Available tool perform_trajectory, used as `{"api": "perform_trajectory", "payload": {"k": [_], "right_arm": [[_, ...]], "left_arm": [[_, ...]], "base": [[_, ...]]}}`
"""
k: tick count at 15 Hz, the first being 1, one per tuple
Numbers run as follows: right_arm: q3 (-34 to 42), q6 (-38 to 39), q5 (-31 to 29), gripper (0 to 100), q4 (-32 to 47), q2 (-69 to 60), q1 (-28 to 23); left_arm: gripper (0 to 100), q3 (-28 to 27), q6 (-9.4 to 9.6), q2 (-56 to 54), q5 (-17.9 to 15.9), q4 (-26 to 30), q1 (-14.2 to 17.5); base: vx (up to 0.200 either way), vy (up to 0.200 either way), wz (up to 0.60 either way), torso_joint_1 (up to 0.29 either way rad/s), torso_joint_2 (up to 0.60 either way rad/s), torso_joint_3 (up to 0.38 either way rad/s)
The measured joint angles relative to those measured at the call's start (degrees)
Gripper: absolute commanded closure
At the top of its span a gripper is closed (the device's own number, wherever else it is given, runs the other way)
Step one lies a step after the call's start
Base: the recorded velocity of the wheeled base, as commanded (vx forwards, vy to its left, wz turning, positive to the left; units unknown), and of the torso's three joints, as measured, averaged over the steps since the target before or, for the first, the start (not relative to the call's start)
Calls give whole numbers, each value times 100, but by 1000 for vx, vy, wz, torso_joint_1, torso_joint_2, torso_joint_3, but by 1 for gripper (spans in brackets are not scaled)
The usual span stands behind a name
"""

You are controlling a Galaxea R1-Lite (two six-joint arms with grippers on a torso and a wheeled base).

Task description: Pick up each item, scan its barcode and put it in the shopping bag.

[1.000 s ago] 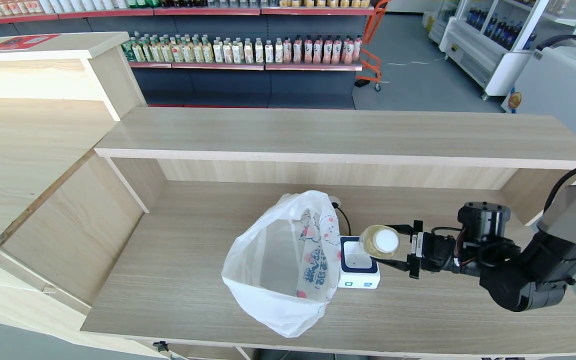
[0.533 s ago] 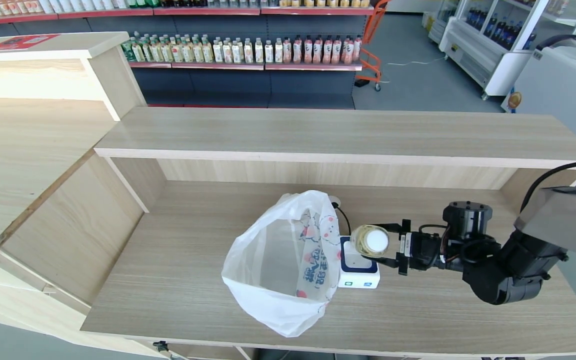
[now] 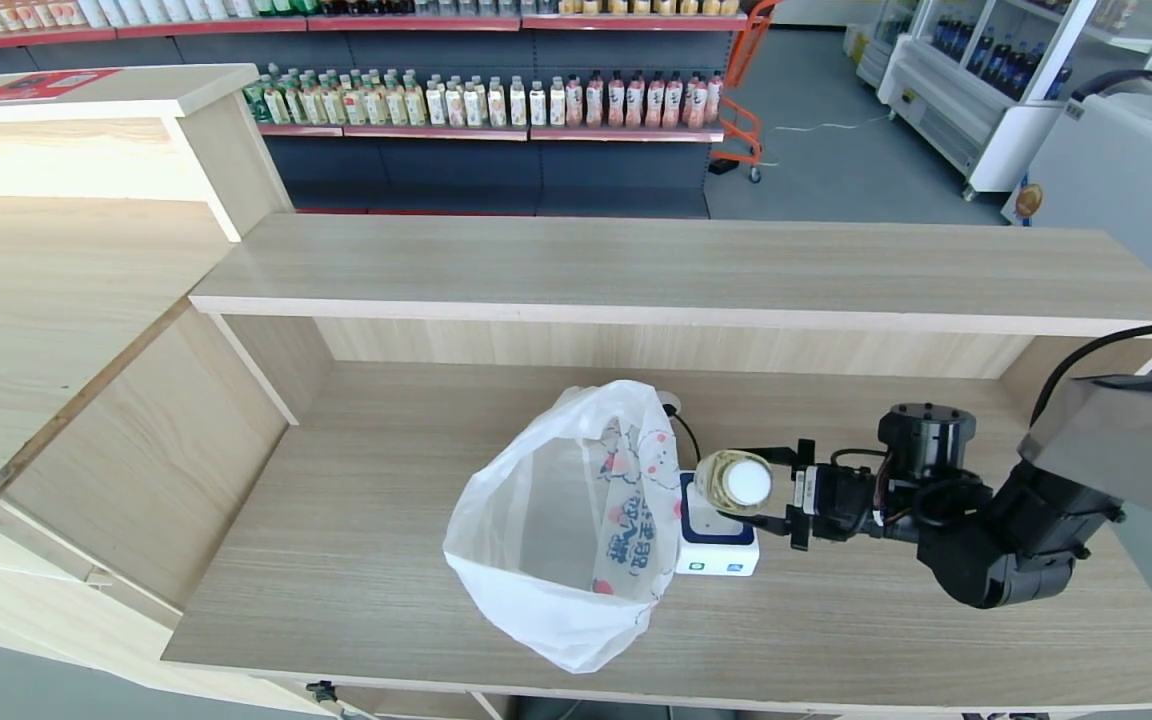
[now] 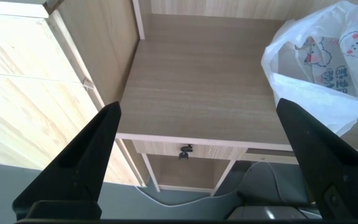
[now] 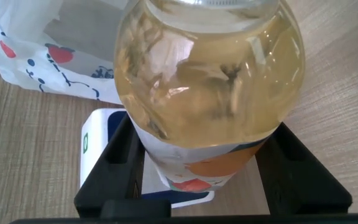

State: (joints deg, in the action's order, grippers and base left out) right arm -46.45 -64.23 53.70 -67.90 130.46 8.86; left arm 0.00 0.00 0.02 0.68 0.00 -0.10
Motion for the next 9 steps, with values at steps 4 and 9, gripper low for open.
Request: {"api": "perform_trajectory", "payload": {"k": [4,9], "right_arm": [[1,166,-24,100,87,-158,-21],[497,2836,-350,100,121,-1632,-35]], "left_arm": [[0,0,0,0,0,0,0],[0,0,0,0,-2,0,0]], "base": [[0,0,0,0,0,0],[0,0,0,0,0,0]]}}
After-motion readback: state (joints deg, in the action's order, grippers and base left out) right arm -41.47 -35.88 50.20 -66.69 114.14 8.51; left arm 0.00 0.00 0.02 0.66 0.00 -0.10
